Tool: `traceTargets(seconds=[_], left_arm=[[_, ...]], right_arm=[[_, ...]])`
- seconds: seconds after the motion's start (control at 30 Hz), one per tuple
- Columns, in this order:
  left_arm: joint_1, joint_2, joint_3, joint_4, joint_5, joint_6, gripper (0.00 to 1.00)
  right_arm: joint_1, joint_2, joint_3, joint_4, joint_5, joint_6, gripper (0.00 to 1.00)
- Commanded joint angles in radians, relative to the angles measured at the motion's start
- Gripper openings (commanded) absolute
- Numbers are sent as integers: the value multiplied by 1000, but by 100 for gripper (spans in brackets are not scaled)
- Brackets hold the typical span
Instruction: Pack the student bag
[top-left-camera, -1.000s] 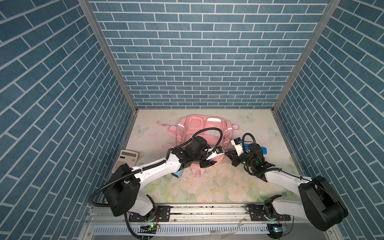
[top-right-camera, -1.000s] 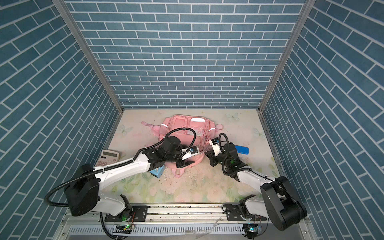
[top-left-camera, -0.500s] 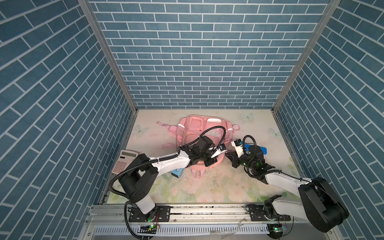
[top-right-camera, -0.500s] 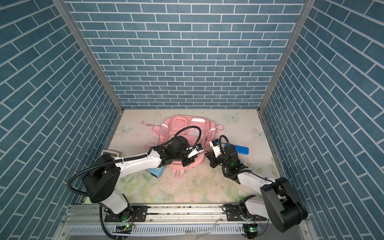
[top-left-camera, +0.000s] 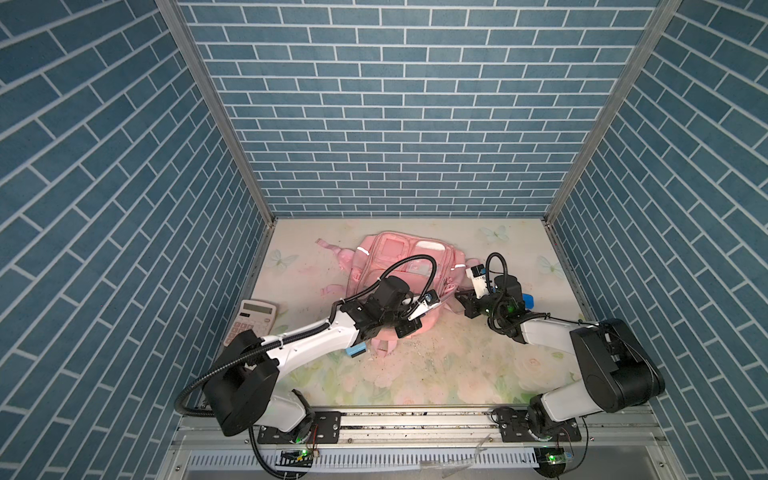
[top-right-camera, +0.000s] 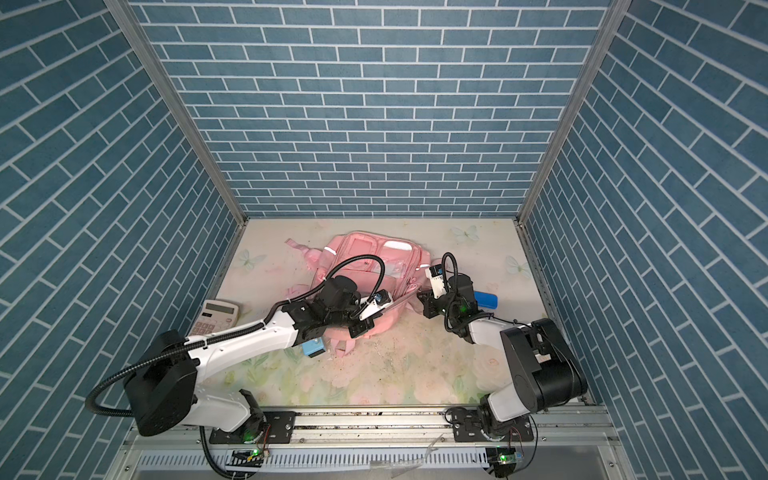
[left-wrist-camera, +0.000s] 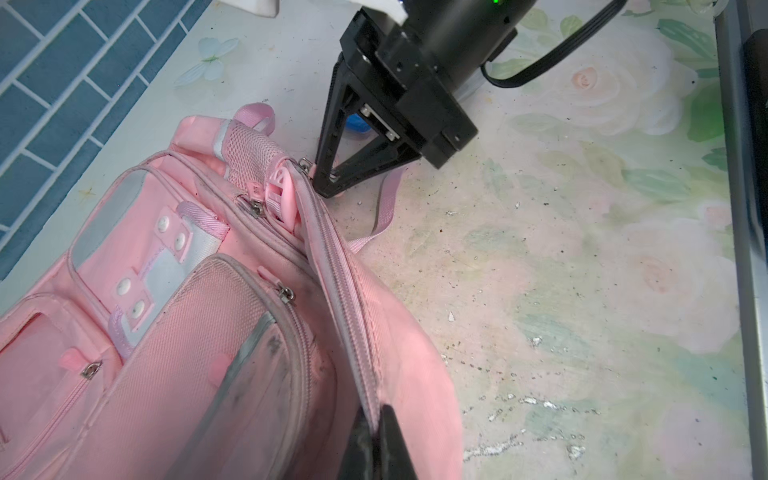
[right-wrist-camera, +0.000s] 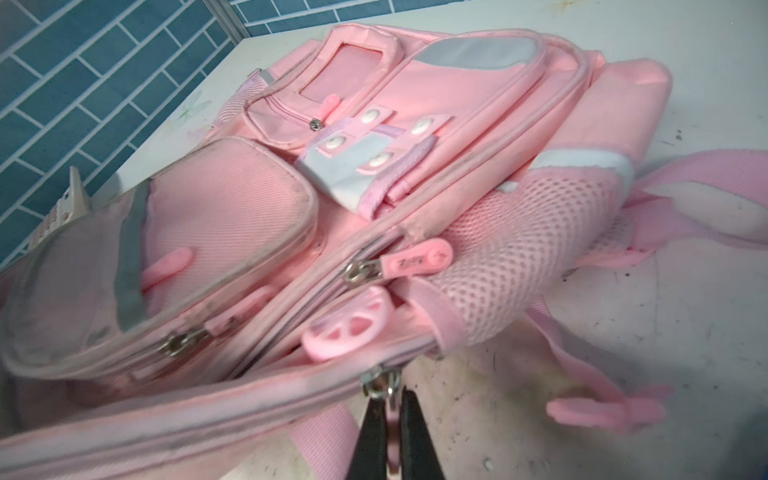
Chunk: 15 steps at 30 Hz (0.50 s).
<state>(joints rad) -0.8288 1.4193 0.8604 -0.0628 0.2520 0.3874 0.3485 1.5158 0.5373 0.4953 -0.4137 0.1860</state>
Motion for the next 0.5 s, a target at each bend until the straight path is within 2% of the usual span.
traceTargets(seconds=[0.0,0.3,0.4,0.47], left_arm=[[4,-45,-6,48,30,-10,0],[-15,-39,4,71,52,-22,0],[-35,-19,21,70,37,-16,0],[-40,-12,38,61,9,-8,0]], right_arm=[[-14,29,44,-42,64,-3,0],[-49,76,110,-125,114,-6,0],[-49,67,130,-150,68,-18,0],[-50,38,141,-184,17,-39,8]])
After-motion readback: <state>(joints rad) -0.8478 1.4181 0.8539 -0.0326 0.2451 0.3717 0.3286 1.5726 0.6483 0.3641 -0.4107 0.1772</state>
